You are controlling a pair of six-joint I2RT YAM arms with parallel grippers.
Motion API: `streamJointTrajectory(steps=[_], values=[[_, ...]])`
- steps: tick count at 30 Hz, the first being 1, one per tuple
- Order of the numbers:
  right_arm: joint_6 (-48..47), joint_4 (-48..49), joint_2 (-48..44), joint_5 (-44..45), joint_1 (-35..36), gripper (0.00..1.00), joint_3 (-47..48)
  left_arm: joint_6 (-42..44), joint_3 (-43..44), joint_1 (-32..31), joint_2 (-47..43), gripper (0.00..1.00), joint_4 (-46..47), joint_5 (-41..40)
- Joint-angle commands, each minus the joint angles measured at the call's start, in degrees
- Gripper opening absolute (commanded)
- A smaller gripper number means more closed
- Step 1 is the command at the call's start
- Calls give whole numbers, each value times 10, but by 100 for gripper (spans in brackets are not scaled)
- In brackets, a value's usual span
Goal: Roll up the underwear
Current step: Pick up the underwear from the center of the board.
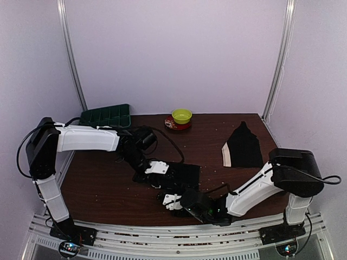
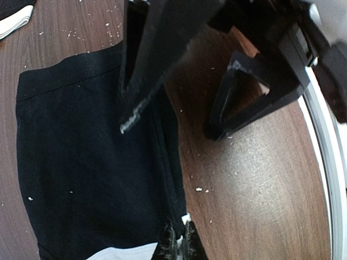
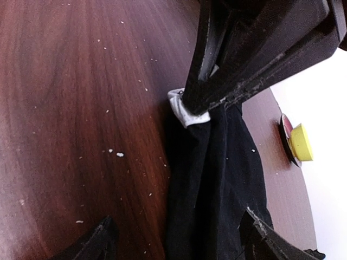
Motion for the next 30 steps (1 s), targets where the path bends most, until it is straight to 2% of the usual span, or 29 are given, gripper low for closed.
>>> streamJointTrajectory(steps=[1,6,11,25,30], values=[[-21,-9,45,86,4,78,21,12,17,4,-5,0,-10,19],[-29,-10,78,124,2,71,47,16,12,4,-11,0,-12,20],[4,-49,78,132,-20,56,52,23,5,9,-16,0,-12,19],[76,-154,-8,92,-40,45,-16,39,-22,22,-31,0,-17,9],[104,-203,-16,77,-40,42,-3,39,-35,23,-30,0,-17,15]])
